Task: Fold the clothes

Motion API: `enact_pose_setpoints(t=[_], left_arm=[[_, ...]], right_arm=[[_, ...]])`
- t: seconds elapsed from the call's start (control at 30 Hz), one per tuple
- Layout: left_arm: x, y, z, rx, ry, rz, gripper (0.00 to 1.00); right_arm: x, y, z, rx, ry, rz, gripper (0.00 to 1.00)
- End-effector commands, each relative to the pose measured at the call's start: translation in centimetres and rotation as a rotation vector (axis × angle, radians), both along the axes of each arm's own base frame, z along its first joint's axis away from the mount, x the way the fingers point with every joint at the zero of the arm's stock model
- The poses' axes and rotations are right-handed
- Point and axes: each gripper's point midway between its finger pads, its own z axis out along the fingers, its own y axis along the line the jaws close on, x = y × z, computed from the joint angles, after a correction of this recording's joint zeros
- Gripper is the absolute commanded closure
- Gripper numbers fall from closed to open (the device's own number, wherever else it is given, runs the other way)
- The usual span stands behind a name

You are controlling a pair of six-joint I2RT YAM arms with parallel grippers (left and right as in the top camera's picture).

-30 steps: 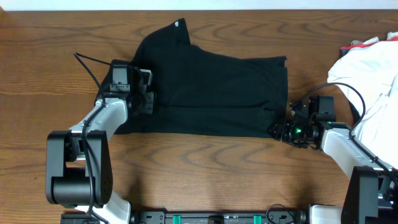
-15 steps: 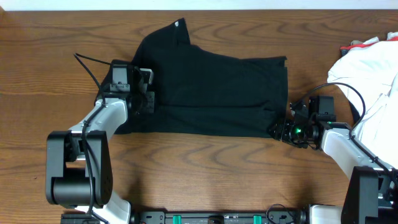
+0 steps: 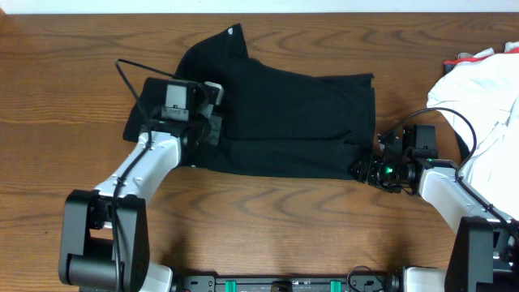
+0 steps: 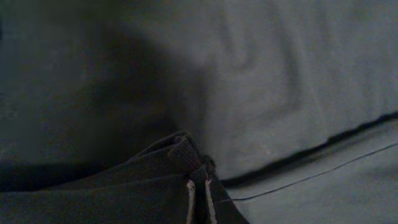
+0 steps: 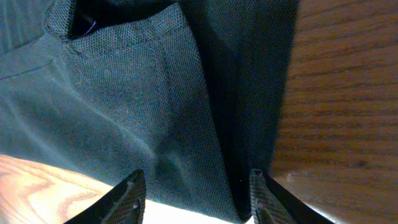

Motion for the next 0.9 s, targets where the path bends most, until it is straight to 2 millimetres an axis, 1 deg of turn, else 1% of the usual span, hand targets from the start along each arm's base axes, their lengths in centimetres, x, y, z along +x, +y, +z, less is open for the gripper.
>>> enact_pose_setpoints(t=[0.0, 0.23, 0.27, 0.3, 0.33, 0.37, 0.4, 0.5, 0.73, 0.83, 0.87], left_arm=[[0.7, 0.6, 0.4, 0.060, -0.031, 0.011, 0.94], [1.6, 1.2, -0.1, 0.103, -0.056, 0.009, 0.92], [1.7, 1.2, -0.1, 0.105, -0.061, 0.010, 0.90], [1.8, 1.2, -0.1, 0.103, -0.067, 0.011, 0.78], [1.9, 1.2, 0.0, 0.103, -0.069, 0.012, 0.54], [1.9, 1.2, 0.0, 0.104, -0.070, 0.014, 0.35], [1.9, 1.6, 0.0, 0.118, -0.071, 0.026, 0.21], [2.1, 3.9, -0.1, 0.179, -0.059, 0.135, 0.02], [1.8, 9.4, -0.6, 0.171, -0.005, 0.318, 0.02], [1.8, 11.0, -0.6, 0.163, -0.001, 0.352, 0.02], [1.8, 11.4, -0.7, 0.158, 0.002, 0.360, 0.00]], right_arm=[[-1.2, -1.5, -1.8, -0.081, 0.054, -0.025, 0.47], [-1.2, -1.4, -1.8, -0.072, 0.056, -0.028, 0.48], [-1.2, -1.4, -1.8, -0.072, 0.056, -0.028, 0.48], [-1.3, -1.4, -1.8, -0.072, 0.057, -0.028, 0.48], [-1.3, -1.4, -1.8, -0.072, 0.058, -0.028, 0.48], [-1.3, -1.4, -1.8, -0.072, 0.059, -0.029, 0.48], [-1.3, -1.4, -1.8, -0.071, 0.060, -0.028, 0.49], [-1.3, -1.3, -1.8, -0.069, 0.061, -0.028, 0.49], [-1.3, -1.4, -1.8, -0.069, 0.060, -0.028, 0.48], [-1.3, -1.4, -1.8, -0.069, 0.060, -0.028, 0.48], [-1.3, -1.4, -1.8, -0.069, 0.059, -0.028, 0.48]])
